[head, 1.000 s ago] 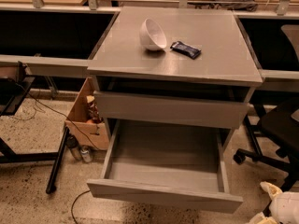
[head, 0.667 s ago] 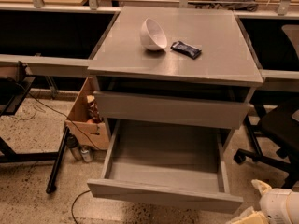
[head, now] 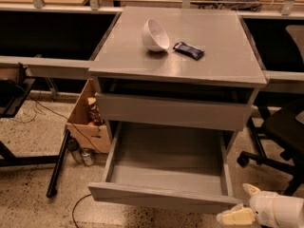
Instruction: Close middle drawer
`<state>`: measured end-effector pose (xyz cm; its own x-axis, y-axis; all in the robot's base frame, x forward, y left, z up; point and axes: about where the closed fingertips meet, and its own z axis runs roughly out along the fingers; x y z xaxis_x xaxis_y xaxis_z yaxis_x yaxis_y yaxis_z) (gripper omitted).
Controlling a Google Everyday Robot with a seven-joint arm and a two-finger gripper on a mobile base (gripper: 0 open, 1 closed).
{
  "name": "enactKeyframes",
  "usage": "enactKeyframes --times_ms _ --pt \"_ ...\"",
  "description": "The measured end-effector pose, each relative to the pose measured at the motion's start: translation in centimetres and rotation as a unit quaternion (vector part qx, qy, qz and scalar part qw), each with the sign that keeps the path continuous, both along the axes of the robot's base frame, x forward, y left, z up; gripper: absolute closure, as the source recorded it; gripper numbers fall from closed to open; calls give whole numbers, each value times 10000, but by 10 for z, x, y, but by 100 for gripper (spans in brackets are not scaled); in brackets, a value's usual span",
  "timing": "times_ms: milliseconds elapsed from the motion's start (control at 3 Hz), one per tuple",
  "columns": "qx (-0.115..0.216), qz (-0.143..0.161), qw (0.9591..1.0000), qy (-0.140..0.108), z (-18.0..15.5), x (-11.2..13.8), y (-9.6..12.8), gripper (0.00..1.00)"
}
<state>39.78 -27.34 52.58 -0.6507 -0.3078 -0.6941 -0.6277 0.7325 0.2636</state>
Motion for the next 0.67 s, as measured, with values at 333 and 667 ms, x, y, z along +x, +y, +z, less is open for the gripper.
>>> enactKeyframes --times_ms 333,667 --pt "345 -351 9988 25 -35 8 -9 0" --pt "565 -778 9954 -27 -61 12 -24 0"
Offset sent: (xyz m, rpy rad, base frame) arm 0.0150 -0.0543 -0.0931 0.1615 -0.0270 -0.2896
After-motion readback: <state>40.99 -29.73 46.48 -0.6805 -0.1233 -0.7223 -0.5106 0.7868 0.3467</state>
